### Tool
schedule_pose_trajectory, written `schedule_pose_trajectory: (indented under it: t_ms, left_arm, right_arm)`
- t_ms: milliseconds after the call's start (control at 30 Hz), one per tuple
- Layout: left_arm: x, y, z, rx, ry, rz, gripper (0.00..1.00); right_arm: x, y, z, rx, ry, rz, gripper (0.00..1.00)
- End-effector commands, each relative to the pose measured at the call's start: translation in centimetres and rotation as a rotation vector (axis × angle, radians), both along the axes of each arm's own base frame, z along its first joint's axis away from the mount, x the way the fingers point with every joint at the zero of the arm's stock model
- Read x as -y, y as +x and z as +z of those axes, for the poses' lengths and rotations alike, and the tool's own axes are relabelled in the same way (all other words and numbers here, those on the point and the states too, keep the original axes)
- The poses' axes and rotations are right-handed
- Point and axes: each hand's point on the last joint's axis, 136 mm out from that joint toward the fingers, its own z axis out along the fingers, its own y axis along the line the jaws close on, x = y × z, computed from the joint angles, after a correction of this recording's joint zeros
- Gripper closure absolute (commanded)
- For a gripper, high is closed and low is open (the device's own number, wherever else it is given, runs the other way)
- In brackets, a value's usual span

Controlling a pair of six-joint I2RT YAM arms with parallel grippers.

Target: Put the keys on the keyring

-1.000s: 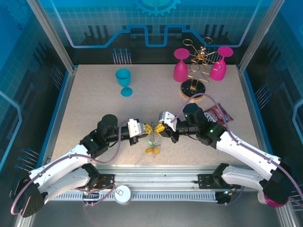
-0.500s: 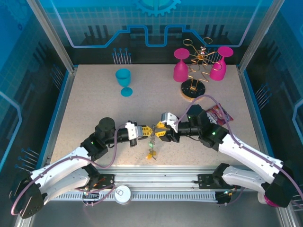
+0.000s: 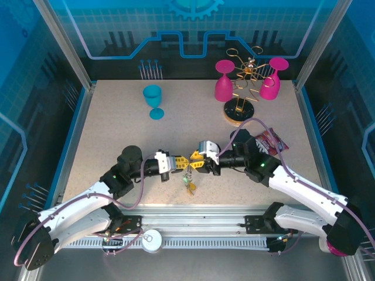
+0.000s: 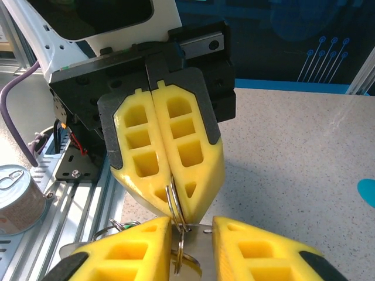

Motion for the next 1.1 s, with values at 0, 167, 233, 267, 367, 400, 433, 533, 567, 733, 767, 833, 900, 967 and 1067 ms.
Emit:
schedule_pose_trajectory:
  t_ms: [0,167,233,267,367,400,433,533,567,733,767,833,900,967,1067]
  left_arm:
    - [0.3,-0.8,1.2,0.027,-0.046,-0.053,1.0]
    - [0.5,-0.6,1.1,0.017,-0.043,-0.054,1.0]
    - [0.4,-0.4,1.1,0.012,-0.04,-0.04,1.0]
    - [0.4,-0.1,0.9,0.008,-0.035,-0.026,1.0]
    - [0.1,0.6,0.6,-0.008,-0.019,0.018,0.99]
    - [0.1,0.7,0.4,-0.015,-0.014,0.029,0.95]
    - [0.0,0.9,0.3,-0.02,-0.008,0.044,0.92]
    - [-0.2,1.4,-0.1,-0.033,0.022,0.074,0.87]
    - [-0.3,1.6,-0.3,-0.039,0.033,0.082,0.86]
    - [-0.5,1.9,-0.6,-0.039,0.078,0.102,0.84]
    - [-0.5,1.9,-0.6,-0.038,0.086,0.101,0.84]
    - [-0.6,1.8,-0.7,-0.038,0.099,0.101,0.83]
    - [-0.6,1.7,-0.8,-0.041,0.112,0.094,0.83]
    - [-0.6,1.7,-0.9,-0.045,0.119,0.092,0.83]
    - [-0.4,1.7,-1.0,-0.053,0.128,0.082,0.87]
  right_arm:
    - [-0.8,-0.4,0.7,0.033,0.028,0.048,0.78]
    - [-1.2,-0.7,0.5,0.033,0.013,0.086,0.94]
    - [-1.2,-0.8,0.2,0.038,0.001,0.095,1.0]
    - [-1.1,-0.7,0.1,0.037,-0.008,0.092,1.0]
    - [-0.9,-0.3,-0.2,0.033,-0.034,0.069,1.0]
    - [-0.8,-0.1,-0.3,0.029,-0.047,0.056,1.0]
    - [-0.7,0.1,-0.5,0.021,-0.063,0.041,1.0]
    - [-0.5,0.7,-0.9,-0.003,-0.113,0.002,1.0]
    - [-0.3,0.8,-1.3,-0.016,-0.134,-0.005,1.0]
    - [0.0,1.2,-1.6,-0.012,-0.224,-0.032,1.0]
    - [0.0,1.2,-1.8,-0.009,-0.24,-0.033,1.0]
    - [0.1,1.4,-1.9,-0.001,-0.265,-0.039,1.0]
    - [0.0,1.4,-1.8,0.004,-0.274,-0.038,1.0]
    - [-0.2,1.3,-1.8,0.013,-0.284,-0.033,1.0]
    - [-0.7,1.1,-1.5,0.019,-0.285,-0.019,1.0]
